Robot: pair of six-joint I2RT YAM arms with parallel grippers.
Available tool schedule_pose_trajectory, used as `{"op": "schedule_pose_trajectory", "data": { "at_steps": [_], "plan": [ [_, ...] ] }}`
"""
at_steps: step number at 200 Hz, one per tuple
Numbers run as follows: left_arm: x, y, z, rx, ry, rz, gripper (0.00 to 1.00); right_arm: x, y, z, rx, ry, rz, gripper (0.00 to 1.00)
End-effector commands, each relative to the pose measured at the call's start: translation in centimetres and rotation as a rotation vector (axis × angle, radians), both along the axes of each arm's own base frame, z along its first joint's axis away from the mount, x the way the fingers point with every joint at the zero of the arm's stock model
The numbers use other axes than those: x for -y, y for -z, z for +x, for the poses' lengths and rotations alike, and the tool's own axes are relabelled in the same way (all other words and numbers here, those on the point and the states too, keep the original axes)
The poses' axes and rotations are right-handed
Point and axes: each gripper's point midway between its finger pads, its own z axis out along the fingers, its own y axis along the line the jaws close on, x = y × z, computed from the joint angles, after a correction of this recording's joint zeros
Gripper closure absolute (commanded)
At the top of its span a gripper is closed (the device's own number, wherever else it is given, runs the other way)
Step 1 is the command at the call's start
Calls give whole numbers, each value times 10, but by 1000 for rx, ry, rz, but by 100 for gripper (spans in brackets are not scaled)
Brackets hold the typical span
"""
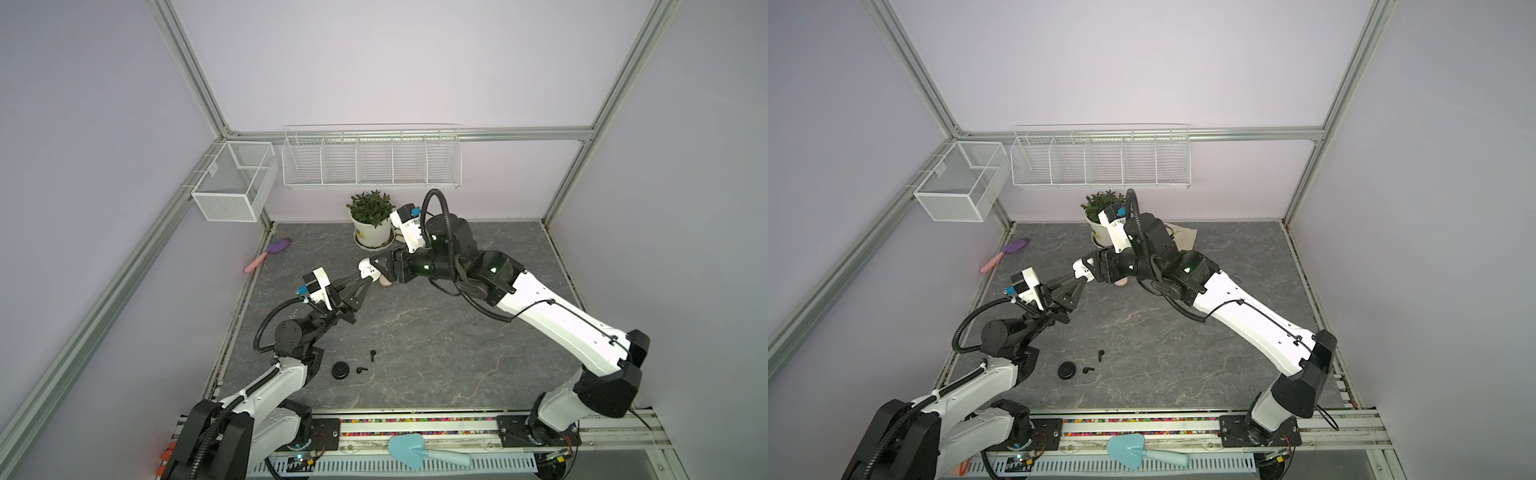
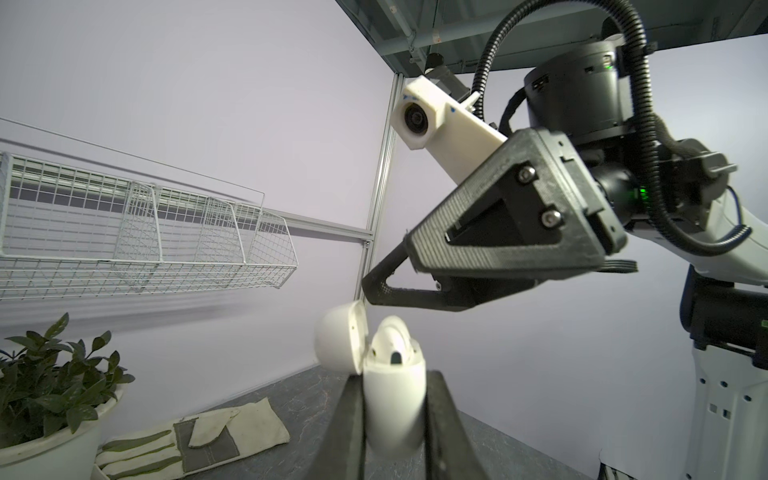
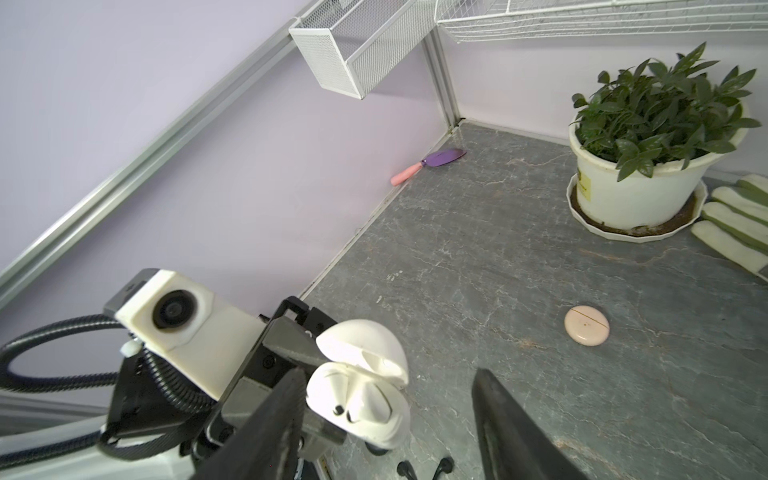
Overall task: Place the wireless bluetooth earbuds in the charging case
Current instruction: 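Open the right gripper to release the earbud and draw back, then push the case lid shut with the right gripper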
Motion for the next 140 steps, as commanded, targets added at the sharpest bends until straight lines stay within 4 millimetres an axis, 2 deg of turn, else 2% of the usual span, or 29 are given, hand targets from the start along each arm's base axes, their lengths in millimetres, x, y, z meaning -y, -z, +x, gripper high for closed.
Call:
{"op": "schedule_pose_trajectory", "data": {
  "at_steps": [1, 28, 47, 98, 140],
  "plan": [
    [3, 6, -7, -28, 43, 21, 100, 12, -12, -23, 19, -246, 20, 30],
    [9, 13, -9, -57, 84, 52, 100, 24, 2, -22, -53, -364, 23, 26],
    [15, 16, -13, -57, 124, 69, 100, 26, 12, -22, -98, -419, 31, 24],
    [25, 18, -15, -36, 191, 67, 100, 12, 28, -28, -197, -546, 81, 24],
    [27, 20, -14, -46, 209, 66, 100, 9, 39, -26, -229, -549, 73, 25]
  ]
}}
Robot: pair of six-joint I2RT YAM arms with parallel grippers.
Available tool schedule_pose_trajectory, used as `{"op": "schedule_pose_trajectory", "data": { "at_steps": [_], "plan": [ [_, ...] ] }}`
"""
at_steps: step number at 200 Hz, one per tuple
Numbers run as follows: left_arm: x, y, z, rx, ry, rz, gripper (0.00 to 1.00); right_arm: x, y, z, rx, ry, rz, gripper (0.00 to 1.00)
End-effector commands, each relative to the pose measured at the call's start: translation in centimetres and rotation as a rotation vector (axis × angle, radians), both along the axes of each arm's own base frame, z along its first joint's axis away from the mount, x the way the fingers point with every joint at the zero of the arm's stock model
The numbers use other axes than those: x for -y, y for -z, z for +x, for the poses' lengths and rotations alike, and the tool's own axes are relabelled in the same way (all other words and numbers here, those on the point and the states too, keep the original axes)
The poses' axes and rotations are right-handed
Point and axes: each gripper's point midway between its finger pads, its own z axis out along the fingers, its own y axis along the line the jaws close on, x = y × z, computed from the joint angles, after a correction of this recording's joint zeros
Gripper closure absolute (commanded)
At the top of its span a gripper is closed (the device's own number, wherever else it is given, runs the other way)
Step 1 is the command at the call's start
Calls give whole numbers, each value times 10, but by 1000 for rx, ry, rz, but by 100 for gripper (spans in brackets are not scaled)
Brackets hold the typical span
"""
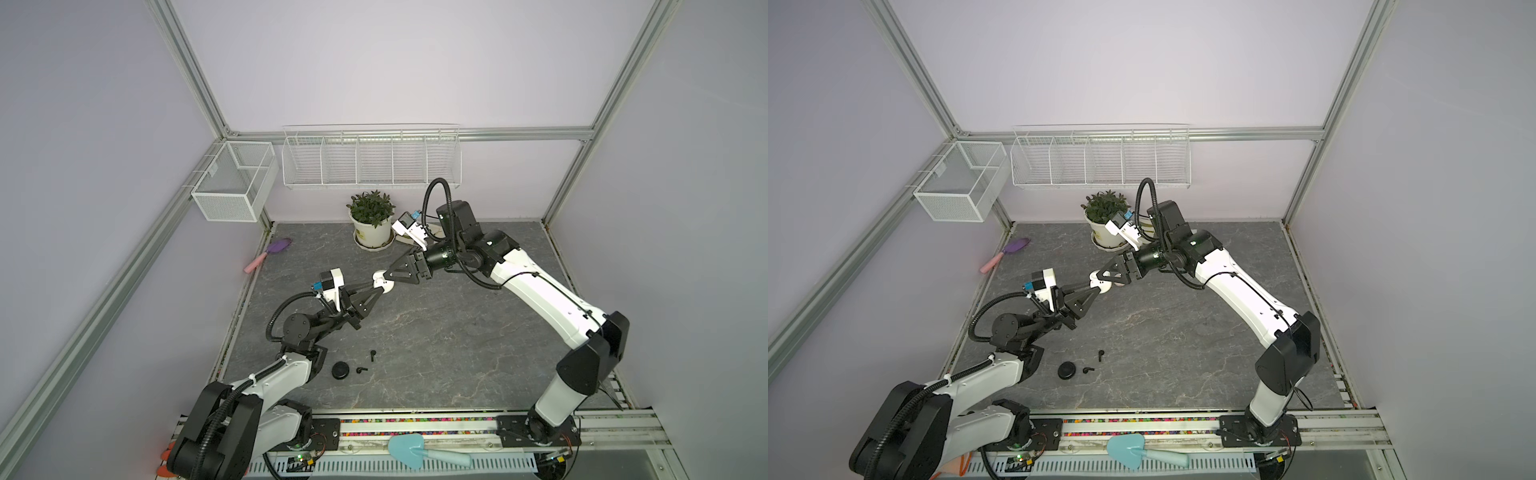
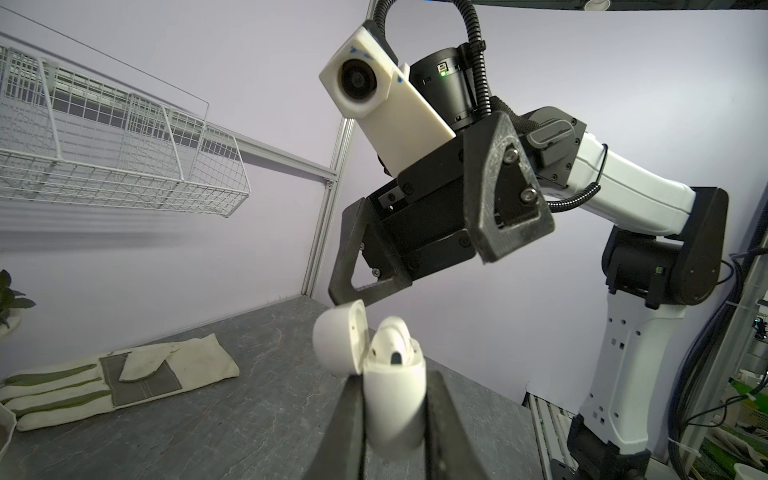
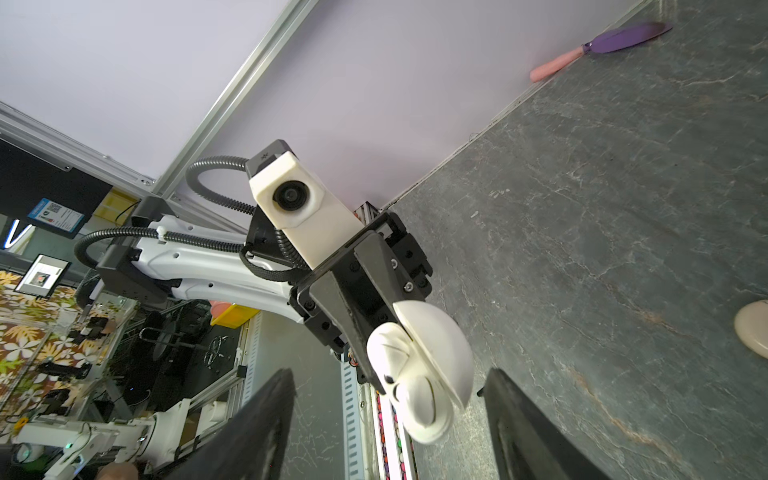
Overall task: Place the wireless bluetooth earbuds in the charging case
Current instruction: 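Push the case lid shut with the right gripper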
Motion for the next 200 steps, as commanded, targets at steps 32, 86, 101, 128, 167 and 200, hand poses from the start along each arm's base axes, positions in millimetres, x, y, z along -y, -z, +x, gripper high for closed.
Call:
{"op": "schedule_pose_trajectory", "data": {
  "at_steps": [32, 86, 101, 128, 167, 200],
  "plan": [
    [1, -18, -11, 77, 31, -28, 100, -3, -4, -9, -18, -71, 33, 28],
    [1, -17, -6, 66, 28, -29, 100, -2, -11, -19, -14, -101, 50, 38],
    [1, -17, -6, 63, 25, -31, 100, -1, -13, -20, -10, -101, 53, 39],
    [2, -16, -4, 55, 24, -31, 100, 0, -16, -23, -4, -107, 60, 40],
    [2, -15, -3, 46, 27, -32, 100, 1, -16, -26, -1, -111, 60, 40],
    [3, -15, -2, 43, 28, -31, 100, 3, -17, -26, 7, -105, 59, 40]
  ]
}}
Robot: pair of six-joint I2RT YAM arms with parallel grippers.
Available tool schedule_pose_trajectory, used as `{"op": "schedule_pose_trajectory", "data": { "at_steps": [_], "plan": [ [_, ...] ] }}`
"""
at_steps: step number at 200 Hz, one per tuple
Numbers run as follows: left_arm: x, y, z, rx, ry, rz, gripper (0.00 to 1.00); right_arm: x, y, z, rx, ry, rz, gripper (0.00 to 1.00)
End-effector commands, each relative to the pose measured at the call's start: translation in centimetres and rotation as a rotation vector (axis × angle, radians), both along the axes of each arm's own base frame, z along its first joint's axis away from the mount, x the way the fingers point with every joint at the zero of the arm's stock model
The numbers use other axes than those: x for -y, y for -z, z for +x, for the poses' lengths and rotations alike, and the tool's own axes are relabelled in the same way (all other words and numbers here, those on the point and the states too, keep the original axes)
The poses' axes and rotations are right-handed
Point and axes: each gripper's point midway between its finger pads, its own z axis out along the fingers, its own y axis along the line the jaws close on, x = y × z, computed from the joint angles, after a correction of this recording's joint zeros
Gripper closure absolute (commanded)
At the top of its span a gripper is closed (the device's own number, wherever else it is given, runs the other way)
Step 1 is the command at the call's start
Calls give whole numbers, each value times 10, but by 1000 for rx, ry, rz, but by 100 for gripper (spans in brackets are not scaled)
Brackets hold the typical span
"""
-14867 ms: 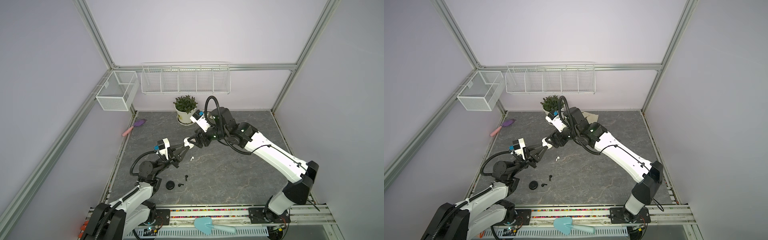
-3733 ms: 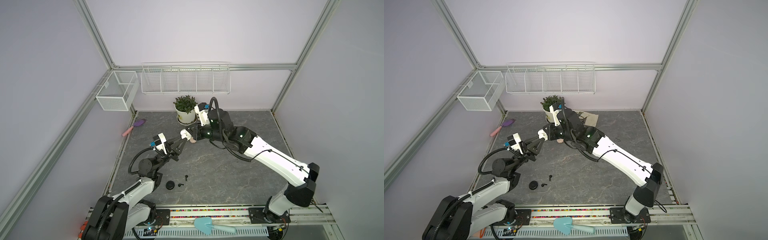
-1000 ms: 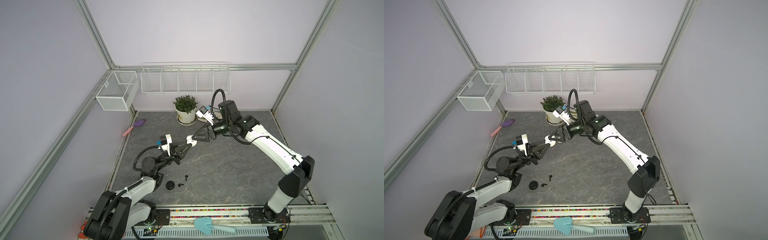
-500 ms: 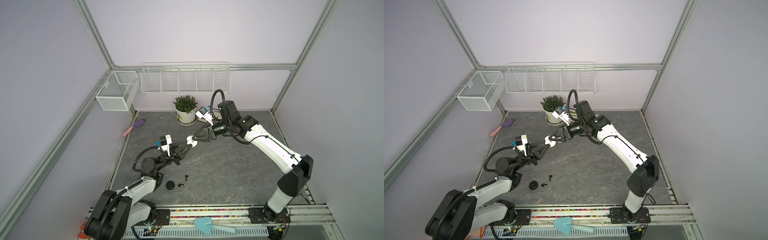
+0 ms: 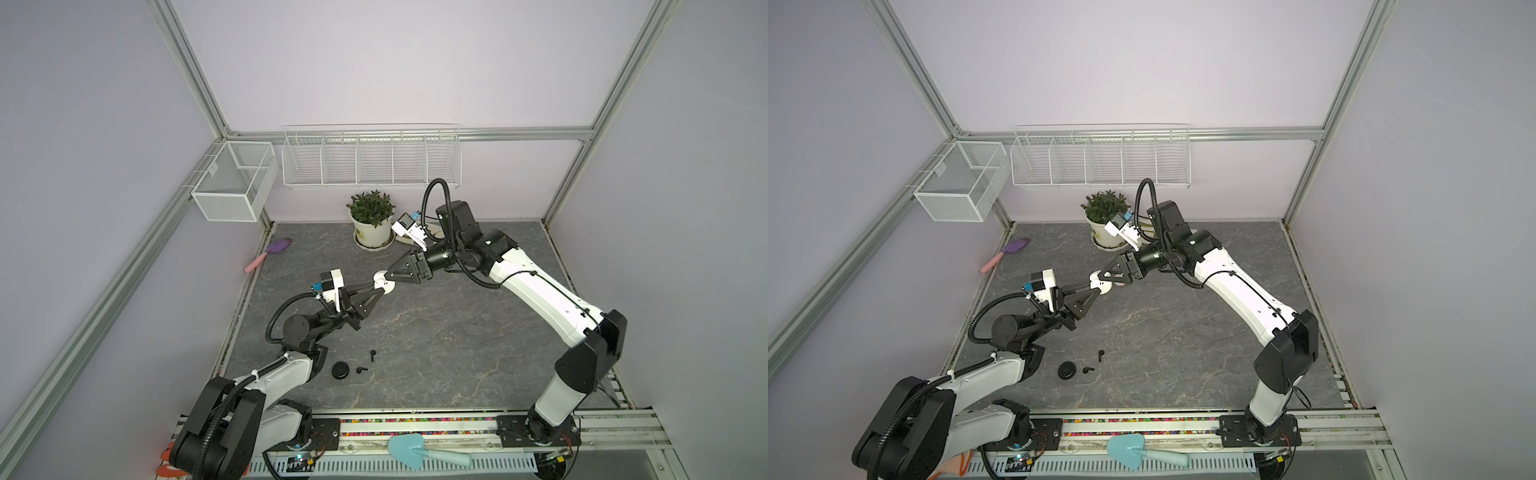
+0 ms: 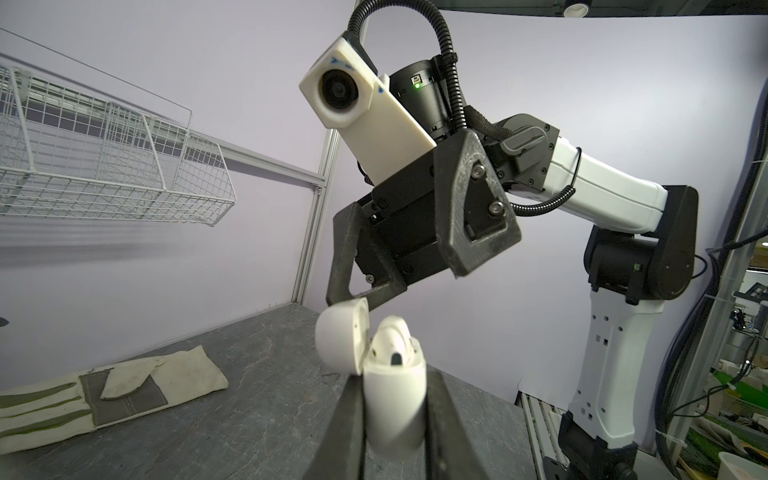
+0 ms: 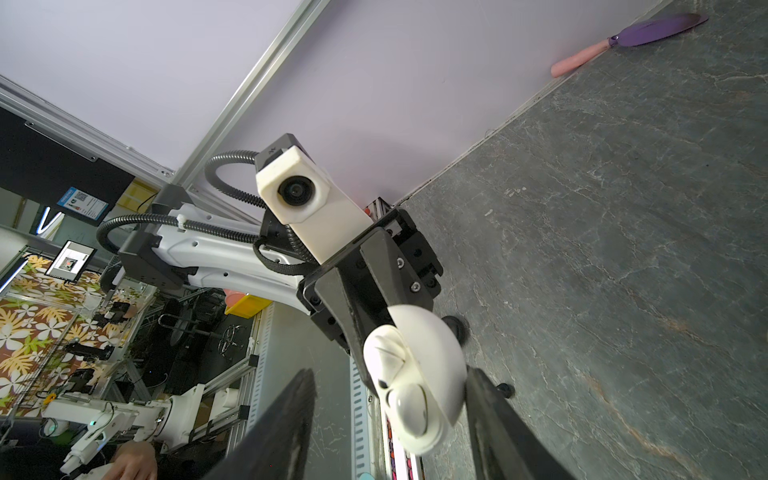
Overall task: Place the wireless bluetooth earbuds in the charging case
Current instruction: 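Push the case lid shut with the right gripper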
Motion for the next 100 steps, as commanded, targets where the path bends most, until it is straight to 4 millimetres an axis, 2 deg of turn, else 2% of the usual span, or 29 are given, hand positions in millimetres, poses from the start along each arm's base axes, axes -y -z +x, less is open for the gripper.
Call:
{"op": "schedule_pose_trajectory", "data": {
  "at_steps": [1, 100],
  "plan": [
    [2, -10, 3, 11, 6, -18, 100, 4, -16, -21, 12, -66, 40, 40],
    [3, -8, 2, 1, 15, -14, 100, 5, -20, -21, 28, -46, 39, 40]
  ]
}}
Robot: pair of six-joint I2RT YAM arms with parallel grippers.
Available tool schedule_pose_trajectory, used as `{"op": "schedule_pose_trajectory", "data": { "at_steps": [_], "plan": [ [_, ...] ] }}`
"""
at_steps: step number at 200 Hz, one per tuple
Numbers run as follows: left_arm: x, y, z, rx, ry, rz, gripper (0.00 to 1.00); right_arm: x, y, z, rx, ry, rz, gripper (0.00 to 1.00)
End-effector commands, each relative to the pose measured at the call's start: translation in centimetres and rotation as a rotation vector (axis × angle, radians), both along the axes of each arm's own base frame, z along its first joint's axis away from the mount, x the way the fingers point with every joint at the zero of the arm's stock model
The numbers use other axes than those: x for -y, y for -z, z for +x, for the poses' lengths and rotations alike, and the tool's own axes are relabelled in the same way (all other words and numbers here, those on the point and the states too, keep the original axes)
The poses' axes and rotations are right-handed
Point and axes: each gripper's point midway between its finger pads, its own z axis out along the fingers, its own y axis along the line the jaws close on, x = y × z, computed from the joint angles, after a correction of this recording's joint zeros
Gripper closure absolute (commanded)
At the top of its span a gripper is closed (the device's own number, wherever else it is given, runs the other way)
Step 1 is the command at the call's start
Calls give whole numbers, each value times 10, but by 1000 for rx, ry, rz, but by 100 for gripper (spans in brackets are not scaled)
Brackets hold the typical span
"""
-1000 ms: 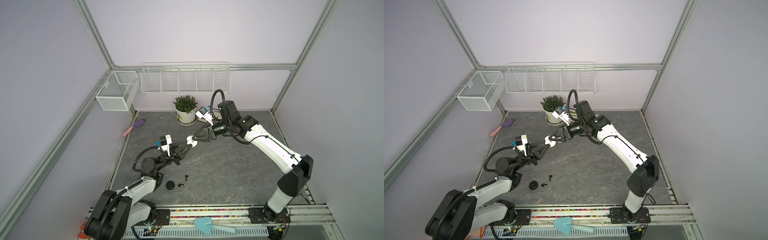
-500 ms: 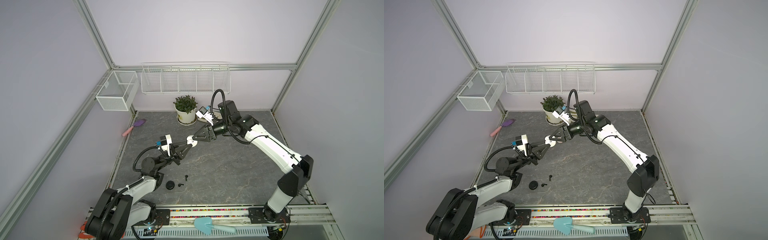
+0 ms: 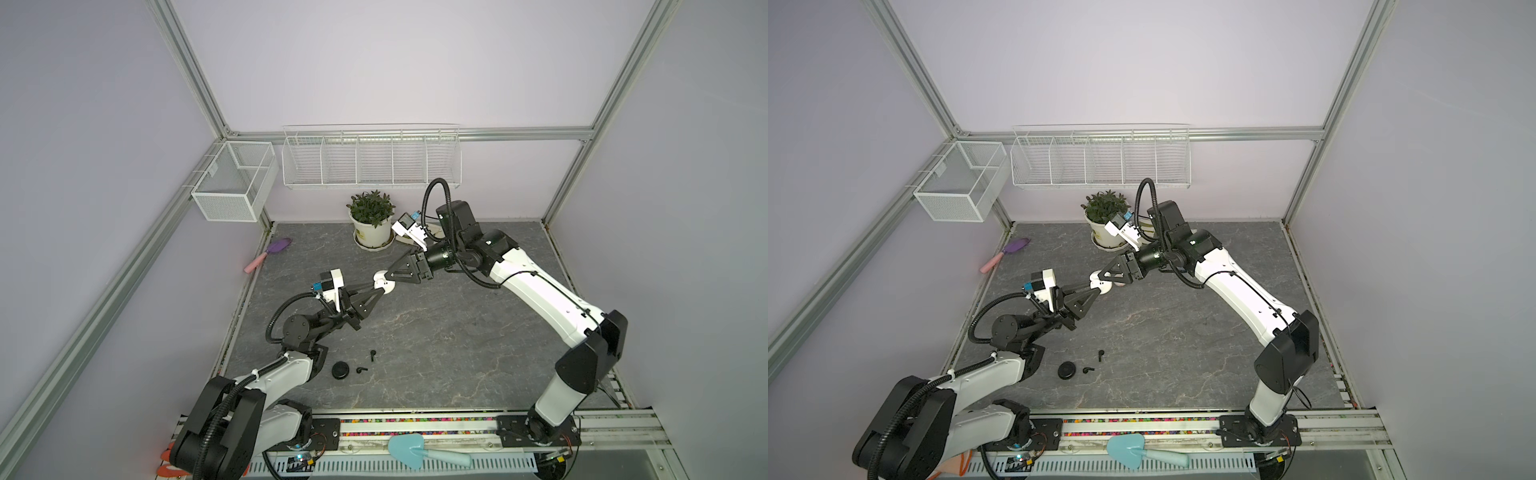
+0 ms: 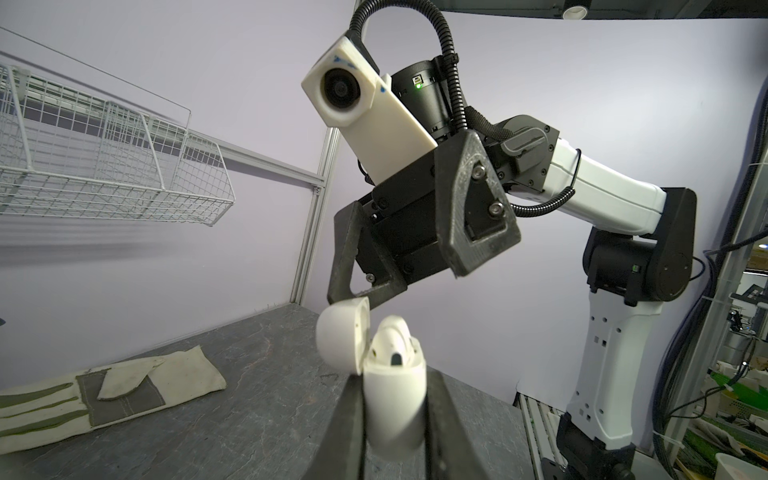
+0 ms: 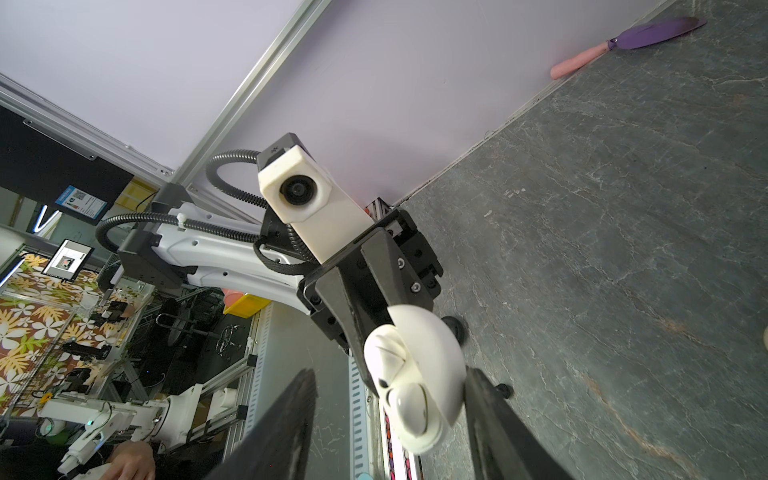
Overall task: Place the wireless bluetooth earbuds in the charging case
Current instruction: 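Push the case lid shut with the right gripper, then bring the open right gripper around the closed case in the left gripper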
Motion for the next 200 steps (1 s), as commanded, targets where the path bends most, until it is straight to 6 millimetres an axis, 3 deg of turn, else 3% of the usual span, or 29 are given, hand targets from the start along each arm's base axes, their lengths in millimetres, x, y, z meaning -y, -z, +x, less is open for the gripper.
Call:
{"op": "schedule_pose_trajectory", "data": {
  "at_steps": [1, 147, 185, 200],
  "plan": [
    [2, -8, 2, 6, 12, -11, 100, 5, -19, -20, 21, -48, 37, 40],
    [4, -3, 5, -9, 12, -6, 100, 8, -18, -24, 34, -51, 19, 47],
    [6, -6, 2, -12, 39, -5, 100, 36, -12, -20, 313, -65, -88, 40],
    [9, -7, -2, -8, 71, 4, 100, 41, -14, -8, 402, -35, -115, 39]
  ]
}}
